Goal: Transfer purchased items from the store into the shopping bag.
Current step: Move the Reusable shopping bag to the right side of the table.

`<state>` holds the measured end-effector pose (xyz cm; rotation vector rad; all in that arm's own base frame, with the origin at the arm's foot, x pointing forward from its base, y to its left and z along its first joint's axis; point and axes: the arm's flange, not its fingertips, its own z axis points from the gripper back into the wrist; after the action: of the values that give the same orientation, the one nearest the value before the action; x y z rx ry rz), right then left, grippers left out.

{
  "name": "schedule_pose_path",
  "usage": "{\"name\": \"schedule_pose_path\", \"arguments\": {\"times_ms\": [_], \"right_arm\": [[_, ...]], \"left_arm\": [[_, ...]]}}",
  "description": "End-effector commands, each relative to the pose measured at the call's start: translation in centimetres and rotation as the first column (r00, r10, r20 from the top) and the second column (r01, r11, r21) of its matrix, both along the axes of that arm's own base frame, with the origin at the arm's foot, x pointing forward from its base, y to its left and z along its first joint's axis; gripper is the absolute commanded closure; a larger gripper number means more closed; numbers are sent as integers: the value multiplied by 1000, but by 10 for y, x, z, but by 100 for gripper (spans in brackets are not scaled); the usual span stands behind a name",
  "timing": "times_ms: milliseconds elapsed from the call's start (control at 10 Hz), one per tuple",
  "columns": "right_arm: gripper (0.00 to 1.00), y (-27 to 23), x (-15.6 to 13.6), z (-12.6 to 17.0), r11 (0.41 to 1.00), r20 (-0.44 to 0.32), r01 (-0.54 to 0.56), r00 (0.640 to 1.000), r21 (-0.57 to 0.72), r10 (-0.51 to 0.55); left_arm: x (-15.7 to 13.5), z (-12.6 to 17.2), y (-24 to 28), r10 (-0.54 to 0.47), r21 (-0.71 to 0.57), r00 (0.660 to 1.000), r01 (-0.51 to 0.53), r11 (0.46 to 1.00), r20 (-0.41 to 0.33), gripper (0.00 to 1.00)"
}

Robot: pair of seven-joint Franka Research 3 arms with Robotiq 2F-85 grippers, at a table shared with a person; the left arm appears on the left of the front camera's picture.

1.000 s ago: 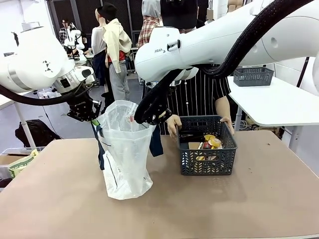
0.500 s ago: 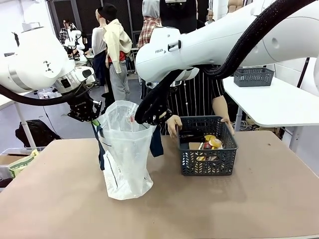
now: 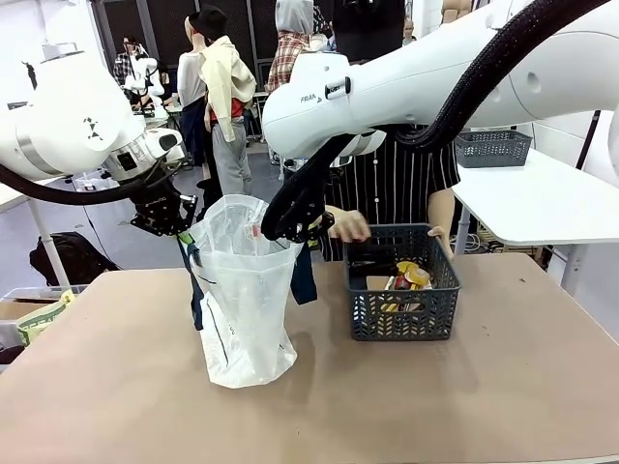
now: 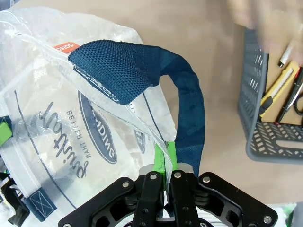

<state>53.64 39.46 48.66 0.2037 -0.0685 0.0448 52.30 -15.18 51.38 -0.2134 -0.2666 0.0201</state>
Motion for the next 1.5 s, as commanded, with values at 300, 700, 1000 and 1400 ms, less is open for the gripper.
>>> {"name": "schedule_pose_path", "arguments": {"times_ms": [300, 700, 1000, 1400], "right_arm": [[100, -2, -1, -2, 1000, -11, 5, 1000, 4, -5], [100, -2, -1, -2, 1000, -11, 5, 1000, 4, -5], [100, -2, -1, -2, 1000, -11, 5, 1000, 4, -5], [100, -2, -1, -2, 1000, -11, 5, 1000, 4, -5]], "left_arm": [[-1, 1, 0, -1, 0, 1000, 1, 1000, 1, 100], [-1, 1, 0, -1, 0, 1000, 1, 1000, 1, 100], [-1, 1, 0, -1, 0, 1000, 1, 1000, 1, 100], [-1, 1, 0, -1, 0, 1000, 1, 1000, 1, 100]]}}
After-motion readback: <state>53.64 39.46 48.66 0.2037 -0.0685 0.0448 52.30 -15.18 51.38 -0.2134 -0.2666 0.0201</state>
